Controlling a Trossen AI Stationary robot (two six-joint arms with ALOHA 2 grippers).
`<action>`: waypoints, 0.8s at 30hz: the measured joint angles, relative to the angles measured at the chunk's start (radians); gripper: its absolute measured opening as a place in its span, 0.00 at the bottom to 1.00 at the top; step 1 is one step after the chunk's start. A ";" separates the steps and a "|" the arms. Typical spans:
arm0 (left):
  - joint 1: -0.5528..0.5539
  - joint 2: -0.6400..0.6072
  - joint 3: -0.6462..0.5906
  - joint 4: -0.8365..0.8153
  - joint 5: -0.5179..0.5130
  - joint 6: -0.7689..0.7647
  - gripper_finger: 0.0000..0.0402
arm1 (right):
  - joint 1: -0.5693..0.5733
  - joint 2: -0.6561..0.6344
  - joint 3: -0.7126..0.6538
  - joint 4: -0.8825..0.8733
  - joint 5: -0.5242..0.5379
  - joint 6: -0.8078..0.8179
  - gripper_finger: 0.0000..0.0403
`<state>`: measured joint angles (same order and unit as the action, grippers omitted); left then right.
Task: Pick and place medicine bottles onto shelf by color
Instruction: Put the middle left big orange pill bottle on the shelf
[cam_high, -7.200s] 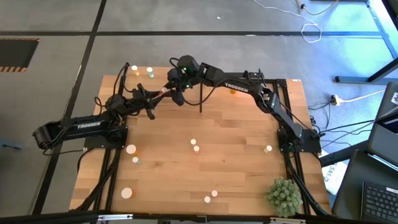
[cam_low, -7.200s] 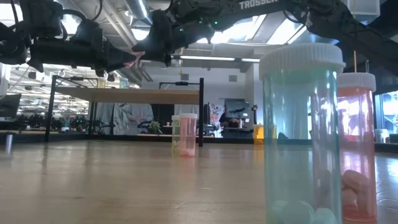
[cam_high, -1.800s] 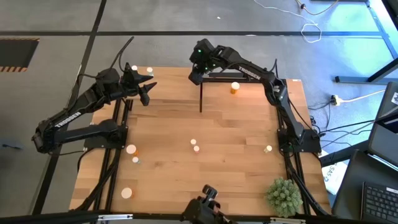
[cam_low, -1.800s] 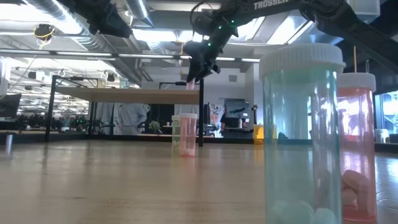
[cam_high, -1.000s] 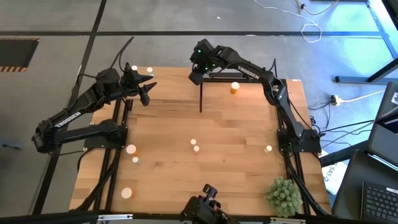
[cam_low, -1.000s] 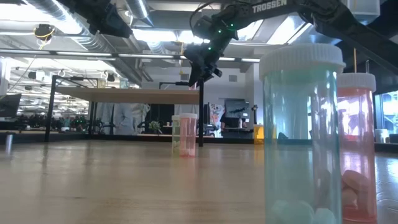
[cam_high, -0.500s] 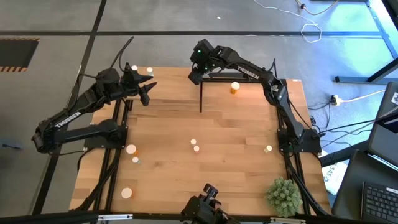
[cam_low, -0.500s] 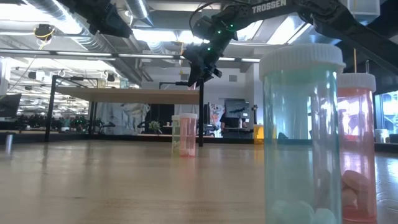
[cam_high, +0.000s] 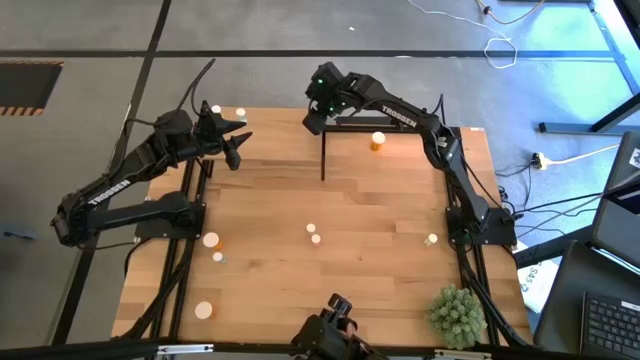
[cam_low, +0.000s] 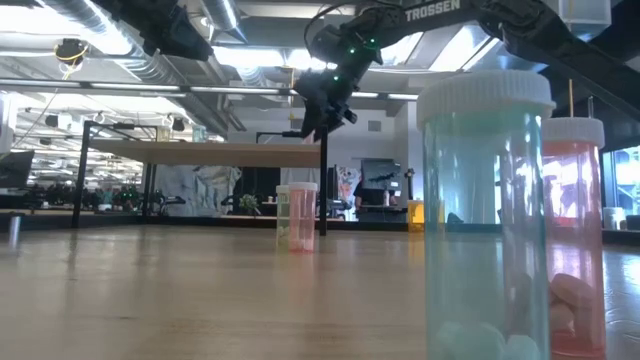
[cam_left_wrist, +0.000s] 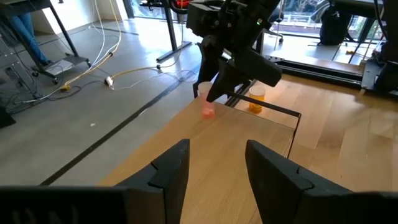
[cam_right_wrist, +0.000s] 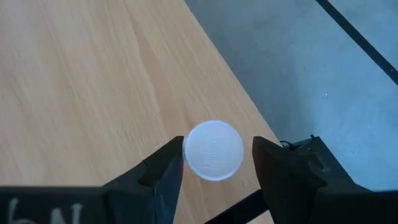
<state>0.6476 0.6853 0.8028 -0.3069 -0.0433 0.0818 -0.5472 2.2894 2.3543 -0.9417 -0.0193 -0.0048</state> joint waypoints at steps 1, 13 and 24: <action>0.000 0.000 0.000 0.000 0.000 0.000 0.38 | 0.000 -0.002 0.000 0.004 0.000 0.000 0.48; 0.000 0.000 0.000 0.000 0.000 0.000 0.38 | -0.003 -0.014 0.001 -0.008 0.003 0.000 0.48; 0.000 0.000 0.000 0.000 0.000 0.000 0.38 | -0.003 -0.016 0.001 -0.006 0.002 0.002 0.48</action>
<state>0.6472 0.6849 0.8028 -0.3069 -0.0433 0.0822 -0.5499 2.2735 2.3554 -0.9475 -0.0176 -0.0032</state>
